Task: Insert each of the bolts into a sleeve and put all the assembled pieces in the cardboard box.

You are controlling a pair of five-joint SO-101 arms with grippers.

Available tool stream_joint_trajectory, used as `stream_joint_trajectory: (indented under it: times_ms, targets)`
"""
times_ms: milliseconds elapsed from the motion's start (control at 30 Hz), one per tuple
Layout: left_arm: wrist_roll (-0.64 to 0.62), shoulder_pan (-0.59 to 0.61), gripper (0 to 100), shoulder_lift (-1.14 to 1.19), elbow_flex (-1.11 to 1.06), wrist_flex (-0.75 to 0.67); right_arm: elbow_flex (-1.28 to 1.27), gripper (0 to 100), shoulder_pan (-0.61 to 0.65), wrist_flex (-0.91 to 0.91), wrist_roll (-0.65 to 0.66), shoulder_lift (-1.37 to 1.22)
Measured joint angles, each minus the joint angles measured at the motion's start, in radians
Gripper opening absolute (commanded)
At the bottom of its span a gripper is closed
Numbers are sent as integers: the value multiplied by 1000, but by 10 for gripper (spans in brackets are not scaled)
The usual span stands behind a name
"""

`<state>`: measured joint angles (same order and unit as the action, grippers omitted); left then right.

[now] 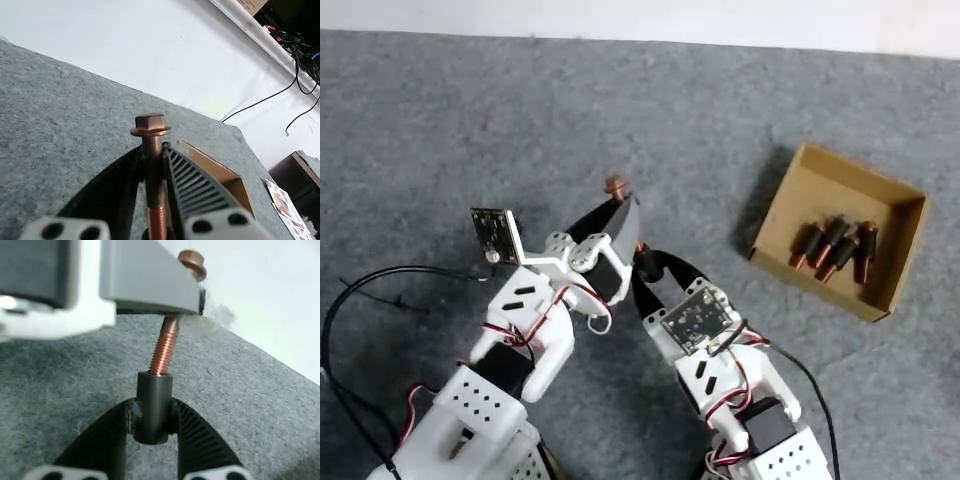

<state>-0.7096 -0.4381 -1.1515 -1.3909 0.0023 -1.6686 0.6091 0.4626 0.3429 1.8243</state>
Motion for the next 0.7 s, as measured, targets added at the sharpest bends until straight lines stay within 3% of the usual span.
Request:
stream_joint_trajectory:
  times_ms: [300, 600, 700]
  targets:
    - [38, -69, 4, 11, 0, 114, 0, 5, -58, 0, -3, 0]
    - [130, -77, 5, 6, 0, 127, 0, 5, -61, 0, -3, 0]
    - [160, -86, 73, 0, -3, 144, -2, 5, -61, 0, -3, 0]
